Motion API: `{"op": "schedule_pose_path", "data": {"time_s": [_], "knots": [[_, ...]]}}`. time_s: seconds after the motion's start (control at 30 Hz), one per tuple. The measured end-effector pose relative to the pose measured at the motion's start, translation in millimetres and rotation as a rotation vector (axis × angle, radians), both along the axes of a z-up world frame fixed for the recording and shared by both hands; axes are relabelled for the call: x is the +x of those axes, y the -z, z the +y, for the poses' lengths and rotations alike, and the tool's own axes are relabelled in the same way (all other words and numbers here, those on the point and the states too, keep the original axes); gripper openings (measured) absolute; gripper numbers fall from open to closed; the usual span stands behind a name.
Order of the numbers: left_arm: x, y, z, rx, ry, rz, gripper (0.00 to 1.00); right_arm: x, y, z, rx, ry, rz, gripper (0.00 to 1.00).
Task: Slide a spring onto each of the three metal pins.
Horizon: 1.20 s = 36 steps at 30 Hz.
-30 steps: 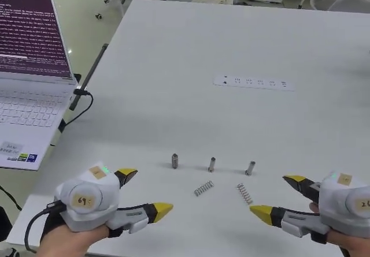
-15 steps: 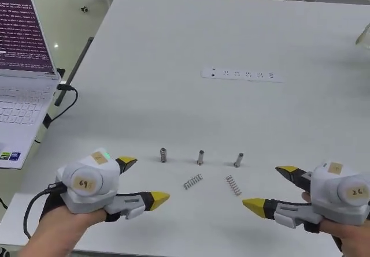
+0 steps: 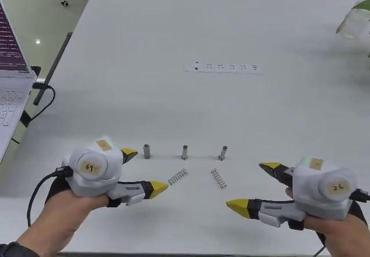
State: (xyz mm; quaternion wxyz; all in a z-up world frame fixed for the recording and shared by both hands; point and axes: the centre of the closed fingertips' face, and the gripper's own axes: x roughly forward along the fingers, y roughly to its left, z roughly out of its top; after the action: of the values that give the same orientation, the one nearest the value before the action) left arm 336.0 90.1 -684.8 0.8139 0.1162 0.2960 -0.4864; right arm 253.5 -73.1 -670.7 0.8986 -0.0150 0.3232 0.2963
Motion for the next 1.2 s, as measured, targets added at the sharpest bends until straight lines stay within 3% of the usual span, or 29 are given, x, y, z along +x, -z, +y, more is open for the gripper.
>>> {"op": "schedule_pose_path", "data": {"time_s": [0.5, 0.93, 1.03, 1.13, 1.2], "knots": [[9.9, 22.7, -17.6, 0.030, 0.018, 0.027, 0.55, -4.0, -1.6, -5.3, -0.006, -0.009, 0.008, 0.76], [10.7, 45.2, -29.8, 0.056, 0.020, 0.057, 0.47, -4.2, -6.5, -7.0, -0.012, -0.025, 0.012, 0.75], [9.7, 51.9, -32.3, 0.069, 0.024, 0.063, 0.44, -4.6, -6.2, -7.4, -0.014, -0.029, 0.015, 0.74], [9.5, 61.9, -33.3, 0.110, 0.038, 0.053, 0.39, -5.5, -7.6, -6.6, -0.013, -0.033, 0.016, 0.73], [9.0, 66.5, -36.0, 0.108, 0.038, 0.069, 0.38, -6.0, -8.0, -6.1, -0.011, -0.035, 0.016, 0.72]]}}
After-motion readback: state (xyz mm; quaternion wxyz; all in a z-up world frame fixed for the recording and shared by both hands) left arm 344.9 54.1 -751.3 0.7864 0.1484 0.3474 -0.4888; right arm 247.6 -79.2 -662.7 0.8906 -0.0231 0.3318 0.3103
